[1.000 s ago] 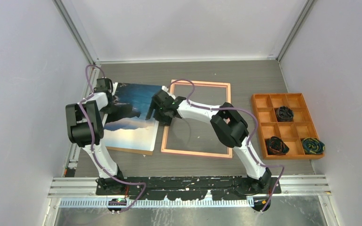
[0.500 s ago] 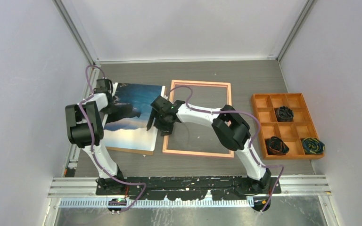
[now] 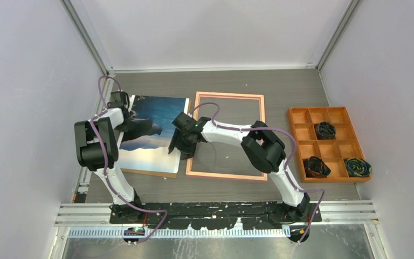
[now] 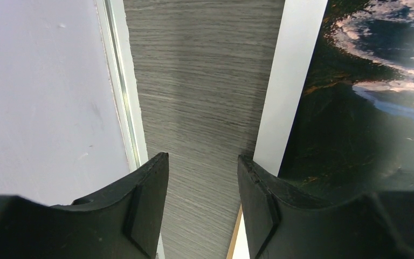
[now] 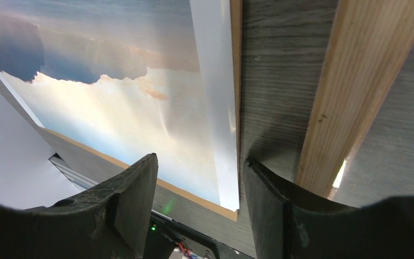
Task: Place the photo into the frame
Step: Pick up the photo at the center of the board.
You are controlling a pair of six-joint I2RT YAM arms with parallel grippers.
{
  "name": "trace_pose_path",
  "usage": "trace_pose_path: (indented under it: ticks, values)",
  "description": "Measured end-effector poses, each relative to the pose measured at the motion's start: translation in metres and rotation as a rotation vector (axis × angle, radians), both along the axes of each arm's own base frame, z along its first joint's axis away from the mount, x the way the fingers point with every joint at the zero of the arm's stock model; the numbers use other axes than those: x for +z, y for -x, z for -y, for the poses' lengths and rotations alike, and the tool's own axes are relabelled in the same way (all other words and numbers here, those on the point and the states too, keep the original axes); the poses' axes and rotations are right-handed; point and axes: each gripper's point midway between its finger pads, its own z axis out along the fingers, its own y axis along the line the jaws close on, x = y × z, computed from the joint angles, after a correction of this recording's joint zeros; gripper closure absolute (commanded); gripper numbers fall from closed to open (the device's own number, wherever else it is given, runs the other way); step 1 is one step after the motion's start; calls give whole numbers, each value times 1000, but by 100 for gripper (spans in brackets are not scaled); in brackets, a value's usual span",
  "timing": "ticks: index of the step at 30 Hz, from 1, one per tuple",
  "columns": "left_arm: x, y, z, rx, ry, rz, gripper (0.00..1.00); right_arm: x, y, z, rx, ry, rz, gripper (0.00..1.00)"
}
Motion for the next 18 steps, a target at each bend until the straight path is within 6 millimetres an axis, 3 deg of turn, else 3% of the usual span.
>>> trace_pose_path:
  ticks: [14,18]
  values:
    - [0,1,4,-37,-58,-2,51,2,0,-4,-11,-27,-11,39]
    - [0,1,5,-45,-75,-6,50,11,-1,-4,-12,-41,3,38]
